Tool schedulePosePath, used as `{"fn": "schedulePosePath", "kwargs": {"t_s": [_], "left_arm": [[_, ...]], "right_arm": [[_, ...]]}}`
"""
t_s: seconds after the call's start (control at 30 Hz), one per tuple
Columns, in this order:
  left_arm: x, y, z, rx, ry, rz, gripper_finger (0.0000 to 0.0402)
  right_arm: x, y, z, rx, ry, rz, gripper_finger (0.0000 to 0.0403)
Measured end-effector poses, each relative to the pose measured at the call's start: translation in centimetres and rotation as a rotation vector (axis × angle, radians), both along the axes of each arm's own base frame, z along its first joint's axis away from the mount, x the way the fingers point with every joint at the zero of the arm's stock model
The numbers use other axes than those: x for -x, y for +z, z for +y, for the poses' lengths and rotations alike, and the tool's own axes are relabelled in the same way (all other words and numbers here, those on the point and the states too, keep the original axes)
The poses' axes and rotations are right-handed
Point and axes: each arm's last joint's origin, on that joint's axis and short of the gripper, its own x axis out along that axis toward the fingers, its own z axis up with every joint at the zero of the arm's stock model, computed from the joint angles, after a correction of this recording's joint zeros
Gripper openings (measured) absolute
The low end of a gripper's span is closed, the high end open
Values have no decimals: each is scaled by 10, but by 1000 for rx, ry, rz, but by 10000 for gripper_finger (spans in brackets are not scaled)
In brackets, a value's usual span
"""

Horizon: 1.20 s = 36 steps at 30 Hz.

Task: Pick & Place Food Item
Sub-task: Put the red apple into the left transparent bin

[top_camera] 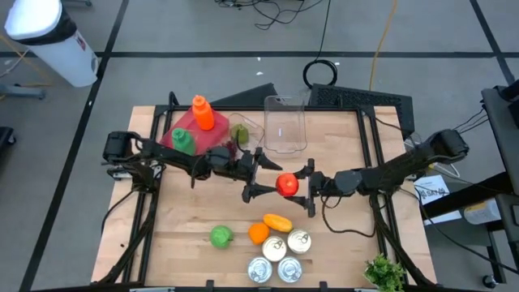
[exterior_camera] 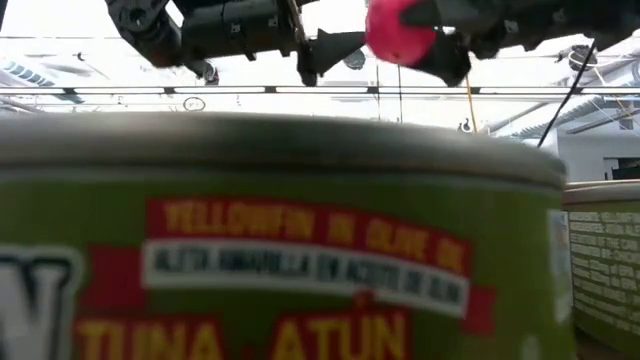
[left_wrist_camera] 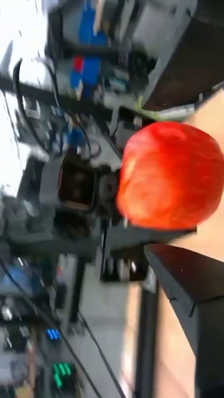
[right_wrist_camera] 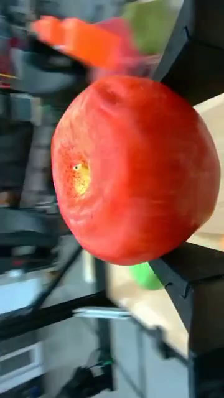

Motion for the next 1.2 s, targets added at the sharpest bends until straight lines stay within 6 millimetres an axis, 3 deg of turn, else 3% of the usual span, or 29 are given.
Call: {"fn": "schedulePosePath", "kwargs": {"t_s": [0.13, 0.27, 0.53, 0.83, 1.2], "left_arm": [[5, 2, -5, 5, 88, 89, 381], [1, 7, -21, -37, 56, 152, 382], [-15, 18, -39, -244, 235, 502, 383], [-21, 9, -31, -249, 284, 536, 383], [-28, -3, -35, -191, 118, 544, 383]], "right_arm": [[3, -9, -4, -27, -22, 104, 293], [-5, -21, -12, -26, -61, 154, 293], [-20, -40, -23, -73, -10, 192, 293], [-28, -45, -22, -56, 44, 180, 293], [-29, -42, -21, -47, 62, 165, 293]]}}
